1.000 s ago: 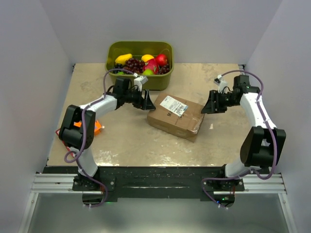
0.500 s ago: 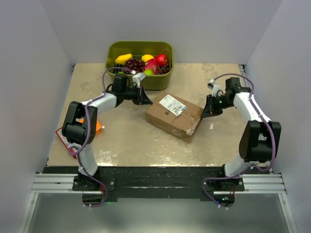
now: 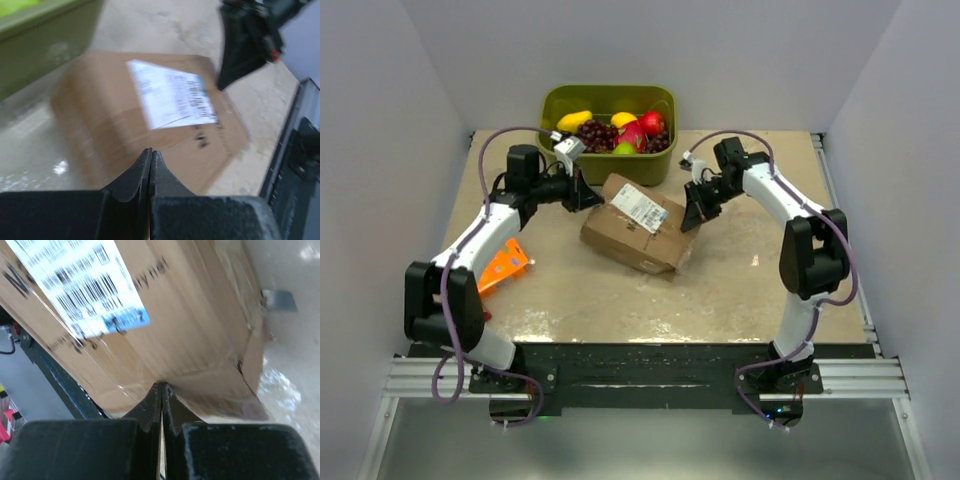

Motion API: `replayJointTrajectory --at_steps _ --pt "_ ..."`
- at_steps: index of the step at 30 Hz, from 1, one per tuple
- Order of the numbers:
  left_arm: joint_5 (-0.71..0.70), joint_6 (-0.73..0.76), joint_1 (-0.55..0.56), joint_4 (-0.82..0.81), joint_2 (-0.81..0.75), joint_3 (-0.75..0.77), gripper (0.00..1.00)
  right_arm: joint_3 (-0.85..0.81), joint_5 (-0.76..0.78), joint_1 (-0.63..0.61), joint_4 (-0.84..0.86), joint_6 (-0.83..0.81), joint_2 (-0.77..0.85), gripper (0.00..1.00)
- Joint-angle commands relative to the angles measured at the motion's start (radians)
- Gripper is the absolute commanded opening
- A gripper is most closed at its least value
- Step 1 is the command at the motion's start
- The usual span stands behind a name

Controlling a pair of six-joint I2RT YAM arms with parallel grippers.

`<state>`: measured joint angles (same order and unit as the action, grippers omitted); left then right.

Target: Unpack the express box

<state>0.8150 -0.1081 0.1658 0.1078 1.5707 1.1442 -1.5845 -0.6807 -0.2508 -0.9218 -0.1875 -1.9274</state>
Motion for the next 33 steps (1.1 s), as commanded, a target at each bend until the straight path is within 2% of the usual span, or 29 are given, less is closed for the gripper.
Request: replayJointTrajectory --at_steps 1,5,9,10,11,14,19,21,22,23,24,25,26,27,28,30,33 --pt "0.147 0.091 0.020 0.121 -0.093 -0.069 0.00 0.001 -0.097 0.025 0.072 0.025 0.088 0.00" --pt "0.139 0.131 0.011 0.133 -0.087 -0.066 0.00 0.141 -0.153 0.100 0.149 0.092 0.182 0.02" --pt "0.092 0.088 0.001 0.128 -0.055 -0.028 0.00 0.199 -0.222 0.101 0.218 0.178 0.173 0.46" --pt "0.070 0.076 -0.008 0.127 -0.038 -0.012 0.11 0.201 -0.233 0.093 0.256 0.216 0.166 0.50" --pt "0.044 0.065 -0.014 0.130 -0.031 -0.008 0.36 0.196 -0.240 0.087 0.262 0.220 0.156 0.52" --pt "-0.057 0.013 -0.035 0.139 0.006 0.011 0.62 0.158 -0.310 0.068 0.244 0.214 0.099 0.59" --pt "-0.060 -0.054 -0.081 0.104 0.049 0.006 0.69 0.089 -0.336 0.012 0.222 0.220 0.010 0.62" --pt "-0.059 -0.067 -0.097 0.092 0.052 0.005 0.73 0.061 -0.329 -0.002 0.212 0.221 -0.031 0.60" --pt "-0.066 -0.067 -0.100 0.092 0.057 0.005 0.75 0.055 -0.333 -0.005 0.215 0.223 -0.041 0.39" --pt "-0.073 -0.068 -0.104 0.093 0.060 0.003 0.79 0.055 -0.324 -0.005 0.222 0.226 -0.044 0.24" --pt "-0.083 -0.071 -0.109 0.087 0.066 -0.003 0.82 0.052 -0.298 -0.004 0.224 0.221 -0.039 0.12" --pt "-0.080 -0.079 -0.111 0.084 0.084 -0.017 0.85 0.050 -0.278 -0.001 0.215 0.194 -0.035 0.04" --pt "-0.065 -0.087 -0.112 0.081 0.098 -0.024 0.89 0.054 -0.220 0.001 0.212 0.160 -0.032 0.00" --pt "0.008 -0.103 -0.115 0.057 0.115 -0.040 0.89 0.066 -0.195 -0.001 0.209 0.152 -0.031 0.00" --pt "0.047 -0.114 -0.114 0.040 0.149 -0.049 1.00 0.073 -0.188 0.004 0.207 0.132 -0.033 0.00" --pt "0.067 -0.153 -0.114 0.004 0.176 -0.063 1.00 0.087 -0.172 0.004 0.204 0.116 -0.041 0.00" --pt "-0.014 -0.122 -0.118 0.027 0.170 -0.031 1.00 0.070 -0.140 0.005 0.189 0.071 -0.056 0.00"
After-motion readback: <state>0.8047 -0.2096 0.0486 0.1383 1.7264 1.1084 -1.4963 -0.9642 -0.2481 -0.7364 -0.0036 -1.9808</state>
